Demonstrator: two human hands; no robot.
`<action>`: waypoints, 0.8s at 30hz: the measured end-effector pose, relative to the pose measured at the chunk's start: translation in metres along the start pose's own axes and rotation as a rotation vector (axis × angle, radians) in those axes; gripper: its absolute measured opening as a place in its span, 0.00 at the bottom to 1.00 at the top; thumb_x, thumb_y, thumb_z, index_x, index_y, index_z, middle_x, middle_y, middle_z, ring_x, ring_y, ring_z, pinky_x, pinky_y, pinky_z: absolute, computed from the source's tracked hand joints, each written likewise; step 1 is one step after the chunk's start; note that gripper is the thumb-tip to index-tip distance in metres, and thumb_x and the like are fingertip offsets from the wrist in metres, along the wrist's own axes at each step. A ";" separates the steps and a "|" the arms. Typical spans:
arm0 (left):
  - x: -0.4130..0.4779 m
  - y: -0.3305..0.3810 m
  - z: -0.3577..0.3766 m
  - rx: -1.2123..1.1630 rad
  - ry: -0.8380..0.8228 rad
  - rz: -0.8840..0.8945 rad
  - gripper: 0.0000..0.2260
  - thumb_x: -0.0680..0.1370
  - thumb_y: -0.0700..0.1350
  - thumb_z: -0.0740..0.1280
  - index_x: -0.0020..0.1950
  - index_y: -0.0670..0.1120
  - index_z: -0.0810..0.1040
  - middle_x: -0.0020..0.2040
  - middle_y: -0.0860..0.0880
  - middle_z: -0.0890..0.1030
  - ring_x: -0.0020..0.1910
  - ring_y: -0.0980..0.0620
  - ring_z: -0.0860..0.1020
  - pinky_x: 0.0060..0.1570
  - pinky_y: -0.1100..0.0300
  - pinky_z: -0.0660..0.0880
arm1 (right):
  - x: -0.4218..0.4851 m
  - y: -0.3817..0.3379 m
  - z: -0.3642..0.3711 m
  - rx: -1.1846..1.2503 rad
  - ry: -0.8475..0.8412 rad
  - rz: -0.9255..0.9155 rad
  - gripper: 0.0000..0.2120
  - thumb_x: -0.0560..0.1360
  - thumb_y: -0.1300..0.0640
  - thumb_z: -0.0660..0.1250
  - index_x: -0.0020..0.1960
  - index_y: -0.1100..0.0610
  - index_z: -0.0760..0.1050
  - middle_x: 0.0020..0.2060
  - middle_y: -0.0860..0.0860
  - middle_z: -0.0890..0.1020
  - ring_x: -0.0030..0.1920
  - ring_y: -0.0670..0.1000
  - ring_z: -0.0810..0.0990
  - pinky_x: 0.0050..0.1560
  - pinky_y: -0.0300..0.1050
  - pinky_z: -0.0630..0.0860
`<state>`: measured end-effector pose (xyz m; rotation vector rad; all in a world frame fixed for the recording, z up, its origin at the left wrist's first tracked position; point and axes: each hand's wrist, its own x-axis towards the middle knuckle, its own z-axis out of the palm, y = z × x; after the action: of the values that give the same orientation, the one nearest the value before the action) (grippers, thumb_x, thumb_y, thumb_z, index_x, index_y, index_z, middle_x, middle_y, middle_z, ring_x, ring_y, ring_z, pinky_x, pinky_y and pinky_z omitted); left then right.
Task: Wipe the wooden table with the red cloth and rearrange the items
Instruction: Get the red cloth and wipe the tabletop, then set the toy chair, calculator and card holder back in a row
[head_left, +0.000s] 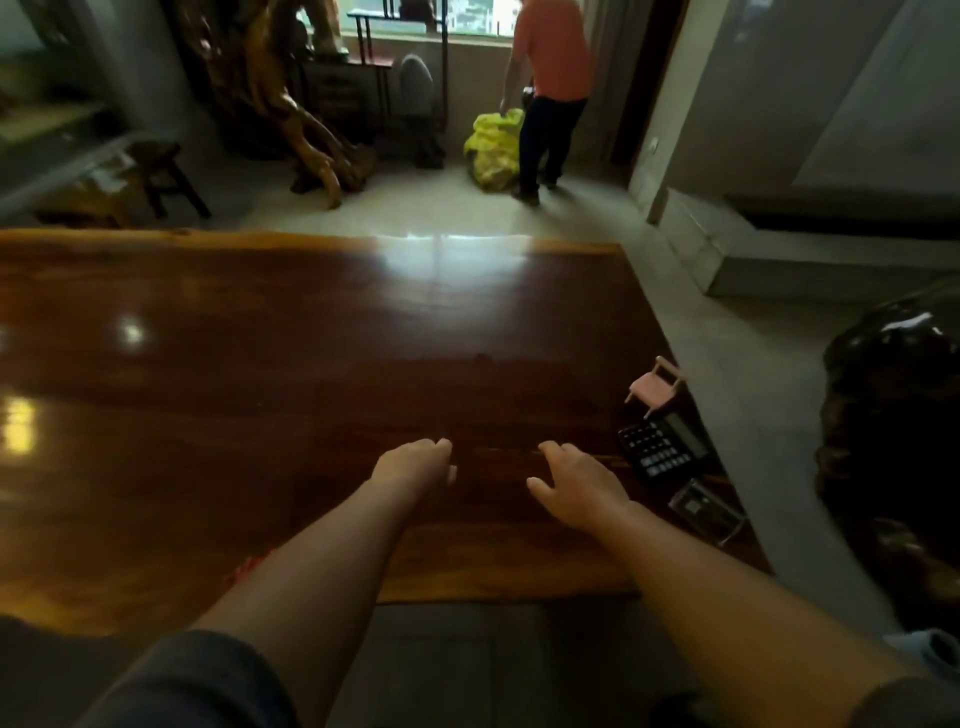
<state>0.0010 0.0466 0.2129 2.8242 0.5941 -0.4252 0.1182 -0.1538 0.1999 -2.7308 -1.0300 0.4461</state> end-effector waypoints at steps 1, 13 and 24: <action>0.000 0.001 0.001 0.005 -0.008 -0.001 0.13 0.82 0.53 0.58 0.59 0.44 0.71 0.56 0.44 0.77 0.55 0.43 0.77 0.45 0.52 0.72 | 0.002 0.002 -0.002 0.003 0.009 -0.006 0.30 0.78 0.40 0.60 0.76 0.51 0.60 0.67 0.52 0.72 0.65 0.54 0.73 0.58 0.51 0.75; 0.004 0.111 0.036 -0.036 0.071 -0.055 0.22 0.81 0.56 0.57 0.72 0.48 0.64 0.65 0.46 0.73 0.62 0.45 0.73 0.58 0.48 0.73 | 0.008 0.113 -0.004 0.064 0.025 -0.010 0.27 0.77 0.44 0.63 0.73 0.52 0.62 0.64 0.53 0.71 0.63 0.54 0.72 0.55 0.49 0.75; 0.081 0.085 0.115 -0.017 -0.009 -0.087 0.32 0.81 0.60 0.56 0.79 0.50 0.47 0.80 0.46 0.53 0.78 0.45 0.52 0.73 0.42 0.56 | 0.087 0.186 0.023 -0.037 0.079 0.168 0.25 0.76 0.45 0.64 0.70 0.54 0.65 0.63 0.57 0.72 0.61 0.57 0.71 0.57 0.53 0.73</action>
<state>0.0814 -0.0321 0.0931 2.7867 0.7170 -0.4466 0.2865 -0.2320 0.1079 -2.8553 -0.8017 0.3433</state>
